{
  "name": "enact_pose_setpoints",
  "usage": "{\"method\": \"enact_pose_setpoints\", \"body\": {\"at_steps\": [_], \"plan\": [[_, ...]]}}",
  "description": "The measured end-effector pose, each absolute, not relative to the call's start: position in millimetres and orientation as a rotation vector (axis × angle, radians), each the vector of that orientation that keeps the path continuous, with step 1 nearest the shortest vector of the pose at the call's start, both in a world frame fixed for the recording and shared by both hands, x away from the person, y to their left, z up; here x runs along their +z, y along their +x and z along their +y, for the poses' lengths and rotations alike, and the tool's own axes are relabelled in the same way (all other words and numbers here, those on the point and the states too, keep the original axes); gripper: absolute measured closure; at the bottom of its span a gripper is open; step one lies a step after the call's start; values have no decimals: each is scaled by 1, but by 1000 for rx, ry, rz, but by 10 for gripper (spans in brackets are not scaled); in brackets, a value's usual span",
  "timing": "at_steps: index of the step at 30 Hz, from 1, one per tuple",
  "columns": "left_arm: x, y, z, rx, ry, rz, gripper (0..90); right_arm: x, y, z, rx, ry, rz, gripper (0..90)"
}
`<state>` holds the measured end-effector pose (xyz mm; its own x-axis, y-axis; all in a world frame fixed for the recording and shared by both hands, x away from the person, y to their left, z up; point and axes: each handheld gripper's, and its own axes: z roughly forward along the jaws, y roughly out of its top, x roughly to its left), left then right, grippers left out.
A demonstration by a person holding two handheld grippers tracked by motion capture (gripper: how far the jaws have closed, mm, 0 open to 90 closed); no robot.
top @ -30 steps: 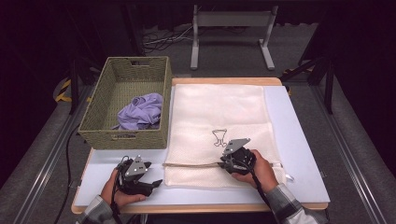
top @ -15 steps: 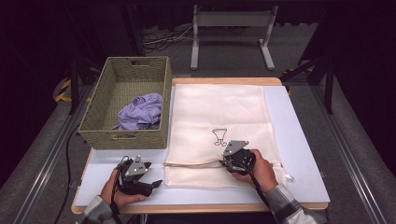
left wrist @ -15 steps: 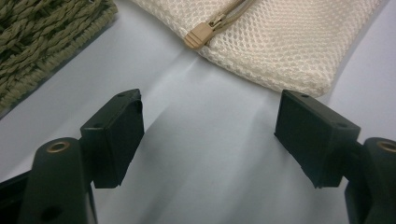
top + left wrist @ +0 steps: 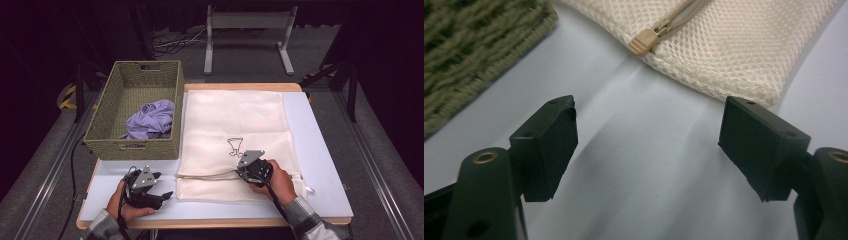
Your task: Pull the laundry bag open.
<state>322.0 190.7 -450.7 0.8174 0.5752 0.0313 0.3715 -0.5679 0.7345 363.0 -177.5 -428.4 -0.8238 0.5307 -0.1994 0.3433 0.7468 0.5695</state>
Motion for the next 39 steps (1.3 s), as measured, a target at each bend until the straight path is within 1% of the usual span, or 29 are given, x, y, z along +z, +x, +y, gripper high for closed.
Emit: {"method": "enact_pose_setpoints", "body": {"at_steps": [5,7,8,9,11,13,16,22,25,28,30,39], "plan": [[-437,322,201,387,2178,686,243,-425,361,-178,775,665,2564,875],[-425,322,211,429,2127,683,241,-421,358,-178,808,649,2518,877],[-425,322,211,429,2127,683,240,-421,358,-178,808,649,2518,877],[-417,322,217,474,2103,689,237,-417,357,-179,838,635,2495,877],[-413,323,220,484,2092,695,232,-416,357,-180,850,636,2482,877],[-402,326,228,499,2059,714,202,-412,355,-180,867,631,2462,878],[-395,330,232,517,2036,728,186,-408,354,-181,880,625,2442,877],[-373,351,239,550,2043,748,158,-400,352,-178,901,603,2393,878],[-363,363,239,546,2062,748,138,-395,352,-179,922,610,2371,878],[-358,372,239,526,2071,750,120,-392,352,-179,937,613,2358,878],[-354,376,237,545,2099,743,111,-390,352,-179,945,609,2346,878],[-347,395,241,558,2106,760,109,-382,353,-178,971,622,2310,878]]}}
